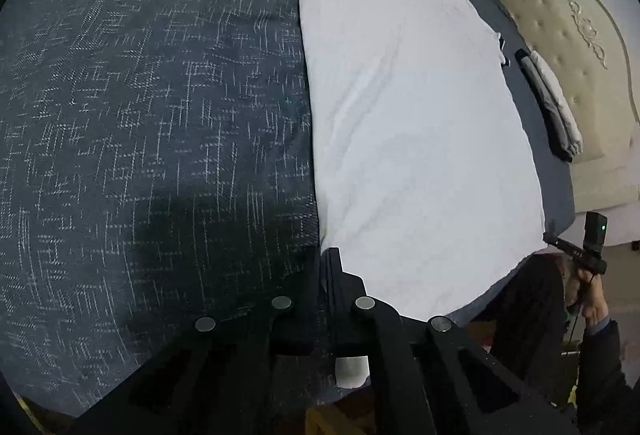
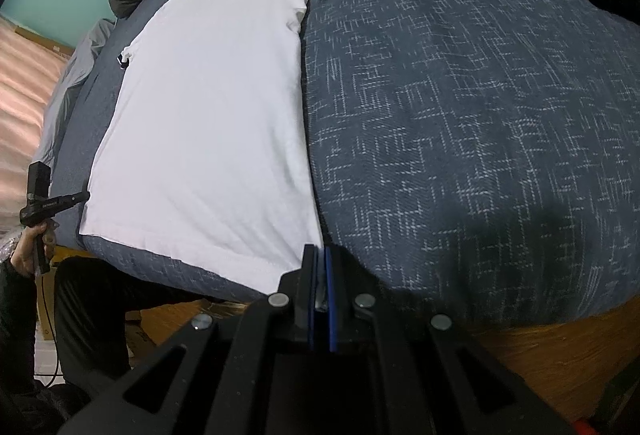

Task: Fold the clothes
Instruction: 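Hold the hem taut with both grippers, then open both and release, then move the right gripper up to the black-trimmed sleeve and grasp its cuff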

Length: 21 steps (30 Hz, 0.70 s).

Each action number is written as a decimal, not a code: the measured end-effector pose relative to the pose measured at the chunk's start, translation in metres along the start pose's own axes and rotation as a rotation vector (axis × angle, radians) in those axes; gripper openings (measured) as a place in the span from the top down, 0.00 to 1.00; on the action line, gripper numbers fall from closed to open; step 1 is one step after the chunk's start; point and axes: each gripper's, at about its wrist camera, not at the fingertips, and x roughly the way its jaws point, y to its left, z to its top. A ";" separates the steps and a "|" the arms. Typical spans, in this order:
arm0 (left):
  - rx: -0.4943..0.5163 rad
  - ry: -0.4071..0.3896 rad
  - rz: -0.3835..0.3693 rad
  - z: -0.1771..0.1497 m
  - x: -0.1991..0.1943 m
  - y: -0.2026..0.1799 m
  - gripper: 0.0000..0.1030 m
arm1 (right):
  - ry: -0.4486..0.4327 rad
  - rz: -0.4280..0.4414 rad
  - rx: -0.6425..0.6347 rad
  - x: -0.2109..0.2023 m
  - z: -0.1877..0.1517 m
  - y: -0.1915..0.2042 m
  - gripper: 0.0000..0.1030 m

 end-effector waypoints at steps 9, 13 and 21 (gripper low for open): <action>0.021 0.054 0.096 0.003 0.007 -0.016 0.96 | 0.022 0.000 -0.014 0.000 0.002 0.003 0.96; 0.020 0.027 0.146 0.016 -0.010 -0.023 0.89 | 0.043 -0.012 -0.018 -0.007 0.006 0.003 0.89; 0.040 -0.136 0.143 0.067 -0.033 -0.043 0.71 | -0.078 -0.041 -0.001 -0.058 0.056 -0.010 0.79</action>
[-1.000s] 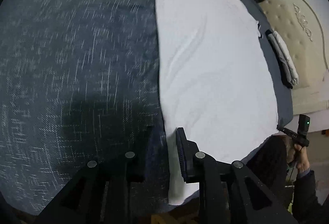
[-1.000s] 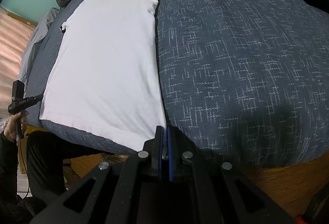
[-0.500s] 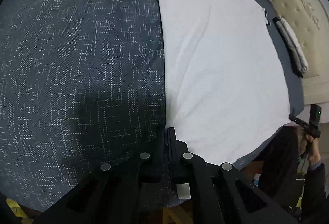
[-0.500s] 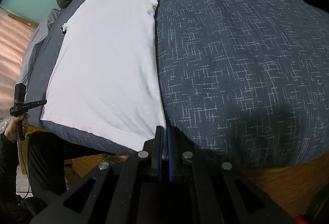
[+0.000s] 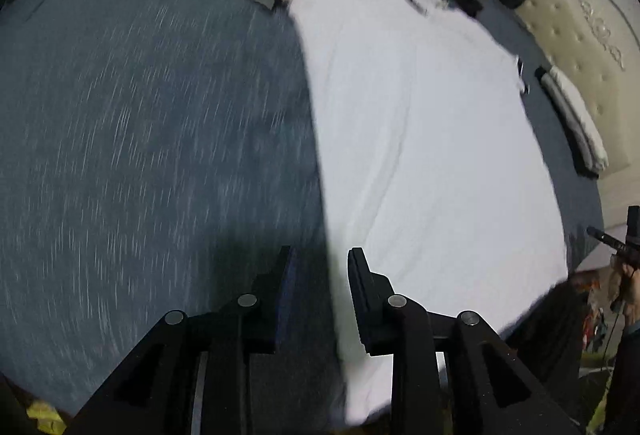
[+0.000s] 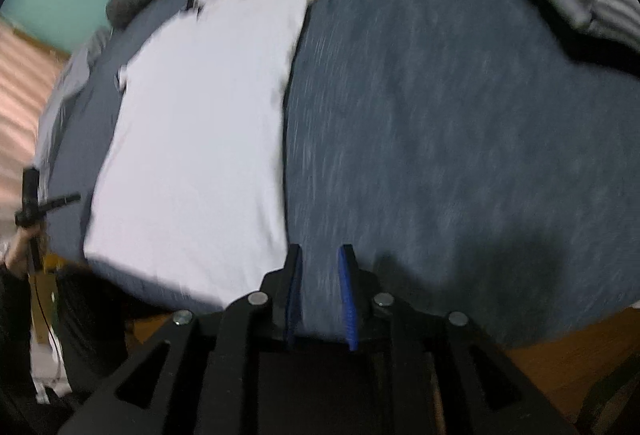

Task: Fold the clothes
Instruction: 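Move the right gripper up to the black-trimmed sleeve and grasp its cuff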

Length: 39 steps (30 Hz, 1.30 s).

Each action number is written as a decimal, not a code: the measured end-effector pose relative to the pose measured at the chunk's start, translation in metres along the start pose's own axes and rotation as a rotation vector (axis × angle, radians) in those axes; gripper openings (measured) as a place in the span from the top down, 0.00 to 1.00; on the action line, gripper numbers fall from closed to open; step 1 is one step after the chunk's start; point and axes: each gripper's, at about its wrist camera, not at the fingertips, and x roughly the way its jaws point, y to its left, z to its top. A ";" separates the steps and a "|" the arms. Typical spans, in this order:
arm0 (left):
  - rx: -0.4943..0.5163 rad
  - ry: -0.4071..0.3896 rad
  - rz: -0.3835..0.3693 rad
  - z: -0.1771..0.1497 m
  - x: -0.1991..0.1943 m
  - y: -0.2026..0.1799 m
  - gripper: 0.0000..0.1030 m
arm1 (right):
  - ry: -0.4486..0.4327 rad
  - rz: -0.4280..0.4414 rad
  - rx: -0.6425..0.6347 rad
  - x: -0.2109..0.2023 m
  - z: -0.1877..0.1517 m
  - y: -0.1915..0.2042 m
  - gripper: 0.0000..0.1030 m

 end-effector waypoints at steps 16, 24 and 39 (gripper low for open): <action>-0.037 -0.242 -0.071 0.099 0.066 -0.044 0.55 | -0.317 0.054 0.196 0.059 0.185 -0.018 0.56; -0.043 -0.329 -0.049 0.120 0.087 -0.040 0.53 | -0.399 0.018 0.272 0.091 0.255 -0.046 0.54; -0.073 -0.353 -0.063 0.112 0.099 -0.021 0.52 | -0.456 -0.088 0.251 0.148 0.344 -0.063 0.53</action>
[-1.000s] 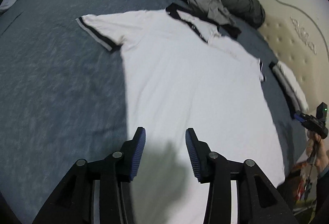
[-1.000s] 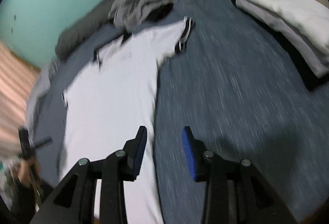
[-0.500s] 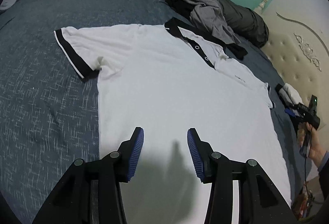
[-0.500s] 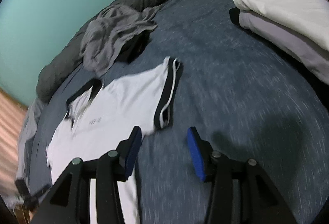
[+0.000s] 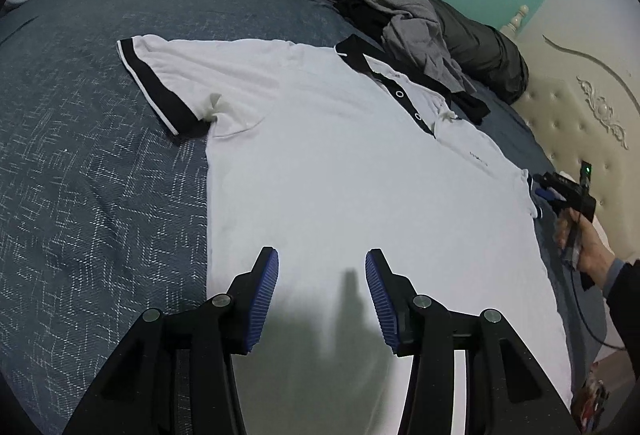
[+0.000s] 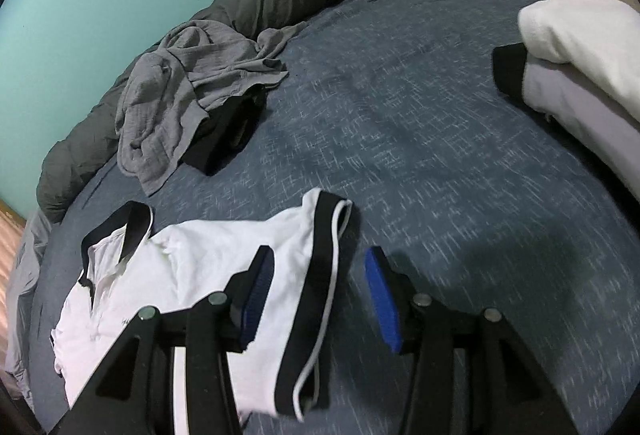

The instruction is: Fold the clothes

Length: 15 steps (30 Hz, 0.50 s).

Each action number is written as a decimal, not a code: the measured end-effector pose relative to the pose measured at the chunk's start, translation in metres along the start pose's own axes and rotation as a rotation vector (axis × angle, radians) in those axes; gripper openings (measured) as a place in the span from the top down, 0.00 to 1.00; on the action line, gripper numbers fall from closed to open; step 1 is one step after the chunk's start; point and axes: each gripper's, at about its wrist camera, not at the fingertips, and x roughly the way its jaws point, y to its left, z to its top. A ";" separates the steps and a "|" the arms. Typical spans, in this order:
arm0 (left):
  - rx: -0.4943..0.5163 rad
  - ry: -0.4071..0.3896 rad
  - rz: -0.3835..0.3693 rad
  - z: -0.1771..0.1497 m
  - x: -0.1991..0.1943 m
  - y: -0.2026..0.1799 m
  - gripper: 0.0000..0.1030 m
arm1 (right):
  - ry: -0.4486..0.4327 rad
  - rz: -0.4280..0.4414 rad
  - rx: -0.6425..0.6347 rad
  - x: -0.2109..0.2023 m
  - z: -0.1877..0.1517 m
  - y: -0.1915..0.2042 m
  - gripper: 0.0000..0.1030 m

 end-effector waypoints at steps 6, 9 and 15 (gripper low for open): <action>-0.002 0.007 -0.005 -0.002 0.001 0.003 0.52 | -0.012 -0.010 0.007 0.018 0.010 -0.003 0.54; -0.002 0.014 -0.004 -0.003 0.004 0.003 0.52 | -0.003 -0.008 -0.030 0.025 0.012 0.002 0.76; 0.005 0.022 0.001 -0.004 0.005 0.003 0.52 | -0.079 -0.010 -0.078 0.007 0.012 0.015 0.98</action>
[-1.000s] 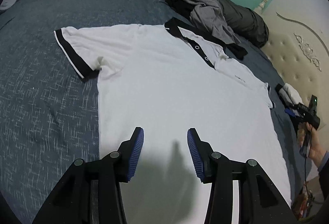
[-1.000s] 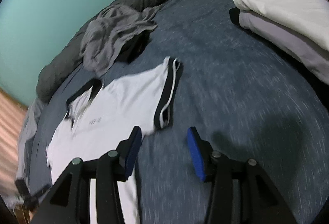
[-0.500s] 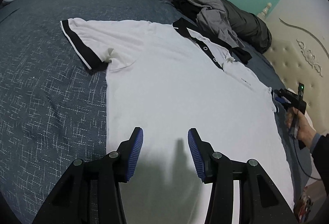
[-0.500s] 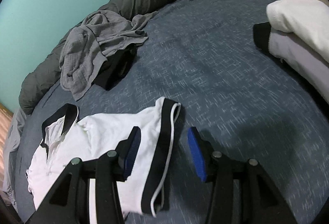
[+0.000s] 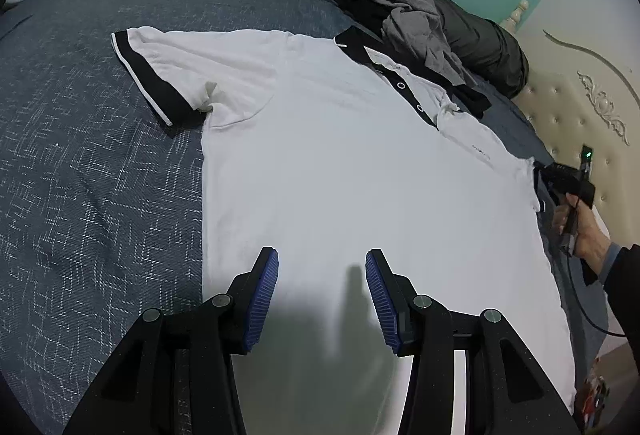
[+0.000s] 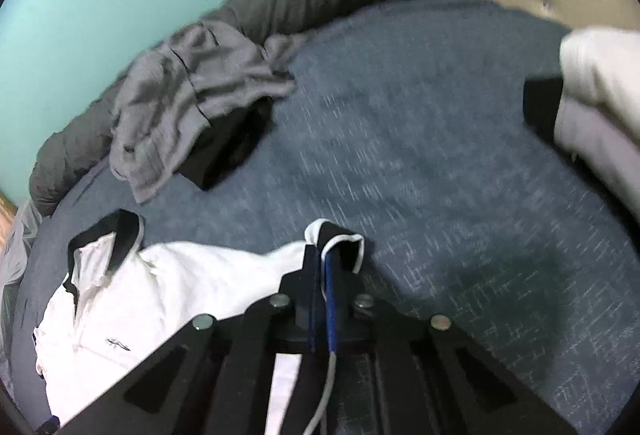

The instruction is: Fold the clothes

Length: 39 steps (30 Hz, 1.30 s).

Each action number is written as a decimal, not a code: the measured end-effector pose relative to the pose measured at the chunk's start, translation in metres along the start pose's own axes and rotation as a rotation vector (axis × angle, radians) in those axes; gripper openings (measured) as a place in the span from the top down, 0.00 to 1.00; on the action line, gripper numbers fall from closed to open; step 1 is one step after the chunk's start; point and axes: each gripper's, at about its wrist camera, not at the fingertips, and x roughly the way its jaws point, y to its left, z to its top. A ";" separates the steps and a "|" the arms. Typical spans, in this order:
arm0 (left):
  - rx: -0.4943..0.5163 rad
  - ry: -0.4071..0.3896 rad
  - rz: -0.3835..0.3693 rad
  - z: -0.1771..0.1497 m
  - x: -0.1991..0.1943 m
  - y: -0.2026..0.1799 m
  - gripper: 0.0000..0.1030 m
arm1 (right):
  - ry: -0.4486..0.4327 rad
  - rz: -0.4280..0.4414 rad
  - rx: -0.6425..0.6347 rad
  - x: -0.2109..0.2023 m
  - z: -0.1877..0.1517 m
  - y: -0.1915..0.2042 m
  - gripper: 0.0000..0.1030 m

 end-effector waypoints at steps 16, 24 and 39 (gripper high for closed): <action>0.024 -0.019 -0.025 0.003 -0.020 -0.012 0.52 | 0.031 0.062 -0.339 -0.051 -0.028 0.175 0.98; 0.000 -0.024 -0.042 0.006 -0.024 -0.006 0.52 | 0.200 0.104 -0.319 -0.027 -0.064 0.227 0.97; -0.010 -0.035 -0.058 0.009 -0.029 -0.006 0.52 | 0.126 0.134 -0.258 -0.073 -0.046 0.198 0.66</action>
